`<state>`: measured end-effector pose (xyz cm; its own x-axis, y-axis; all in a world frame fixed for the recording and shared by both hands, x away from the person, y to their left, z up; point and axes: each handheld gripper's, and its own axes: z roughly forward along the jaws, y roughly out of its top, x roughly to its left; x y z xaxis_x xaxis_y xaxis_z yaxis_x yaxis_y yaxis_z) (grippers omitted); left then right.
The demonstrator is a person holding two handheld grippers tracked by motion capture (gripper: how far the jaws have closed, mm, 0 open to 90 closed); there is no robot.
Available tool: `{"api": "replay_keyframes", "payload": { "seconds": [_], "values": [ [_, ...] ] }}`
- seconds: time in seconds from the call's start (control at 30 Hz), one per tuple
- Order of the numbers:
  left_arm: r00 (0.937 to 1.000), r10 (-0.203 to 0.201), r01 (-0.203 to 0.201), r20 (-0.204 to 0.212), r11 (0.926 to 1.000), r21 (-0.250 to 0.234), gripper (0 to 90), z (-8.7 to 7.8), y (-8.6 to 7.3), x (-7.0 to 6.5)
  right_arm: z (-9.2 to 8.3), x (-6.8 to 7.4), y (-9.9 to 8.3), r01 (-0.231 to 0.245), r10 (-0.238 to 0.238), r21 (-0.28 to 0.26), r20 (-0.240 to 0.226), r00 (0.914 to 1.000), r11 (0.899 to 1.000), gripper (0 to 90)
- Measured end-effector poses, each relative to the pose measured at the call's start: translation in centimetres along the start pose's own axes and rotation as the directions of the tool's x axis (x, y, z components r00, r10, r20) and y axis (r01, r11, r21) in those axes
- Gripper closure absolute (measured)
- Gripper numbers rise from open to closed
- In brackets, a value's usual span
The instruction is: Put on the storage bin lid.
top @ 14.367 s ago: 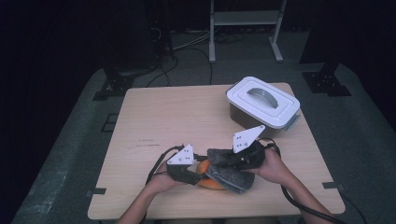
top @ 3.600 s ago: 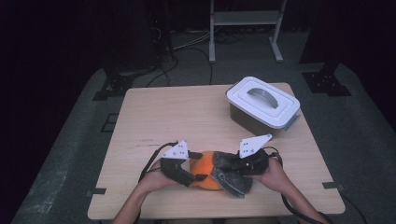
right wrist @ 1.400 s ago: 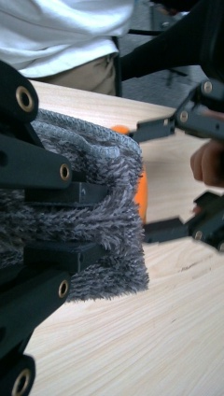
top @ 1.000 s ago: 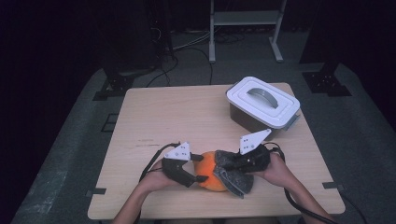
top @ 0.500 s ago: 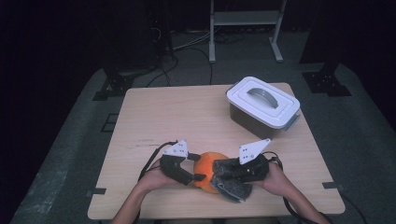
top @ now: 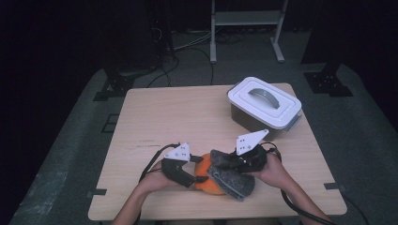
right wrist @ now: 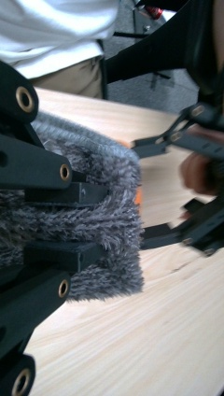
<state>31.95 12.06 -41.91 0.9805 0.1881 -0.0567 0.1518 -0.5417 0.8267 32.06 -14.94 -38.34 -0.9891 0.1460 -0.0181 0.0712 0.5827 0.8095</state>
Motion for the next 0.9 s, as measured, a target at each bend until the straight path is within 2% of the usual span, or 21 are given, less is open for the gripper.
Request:
{"api": "replay_keyframes", "payload": {
  "seconds": [0.1,0.17,0.37,0.47,0.53,0.67,0.77,0.9],
  "values": [
    [1.0,-0.002,0.002,0.001,1.0,0.003,27.8,0.0,0.0,0.1,-0.1,-0.3,-1.2,-0.042,0.042,-0.008,-0.015,0.999,0.999,74.9],
    [0.9998,-0.017,0.017,-0.002,0.9998,-0.001,26.4,-0.1,0.1,0.2,-0.2,-0.1,-1.8,-0.054,0.054,-0.012,-0.013,0.9985,0.998,74.9],
    [0.9994,-0.035,0.035,-0.001,0.9994,0.008,20.8,0.2,0.3,0.2,-0.7,0.7,-2.8,-0.058,0.058,-0.005,-0.022,0.9981,0.998,74.9],
    [1.0,0.009,-0.009,0.001,0.9998,0.017,26.1,0.3,0.4,-0.2,-0.8,1.0,-2.3,-0.044,0.044,0.021,-0.035,0.9984,0.999,74.8],
    [0.9994,0.035,-0.035,-0.002,0.9992,0.019,27.7,0.3,0.5,-0.5,-0.9,1.0,-1.6,-0.022,0.023,0.026,-0.028,0.9993,0.999,74.7],
    [0.998,0.064,-0.064,0.002,0.9978,0.019,29.1,0.3,0.5,-0.8,-1.0,0.6,-0.2,-0.006,0.005,-0.016,-0.012,0.9999,1.0,74.7],
    [0.9981,0.062,-0.062,0.0,0.9978,0.024,28.6,0.3,0.5,-0.8,-0.4,0.3,0.5,0.009,-0.009,0.0,-0.008,0.9999,1.0,74.6],
    [0.9993,0.038,-0.038,0.003,0.9989,0.027,24.9,0.0,0.4,-0.5,0.2,0.3,-0.1,-0.01,0.01,-0.001,-0.017,0.9998,1.0,74.6]
  ]
}}
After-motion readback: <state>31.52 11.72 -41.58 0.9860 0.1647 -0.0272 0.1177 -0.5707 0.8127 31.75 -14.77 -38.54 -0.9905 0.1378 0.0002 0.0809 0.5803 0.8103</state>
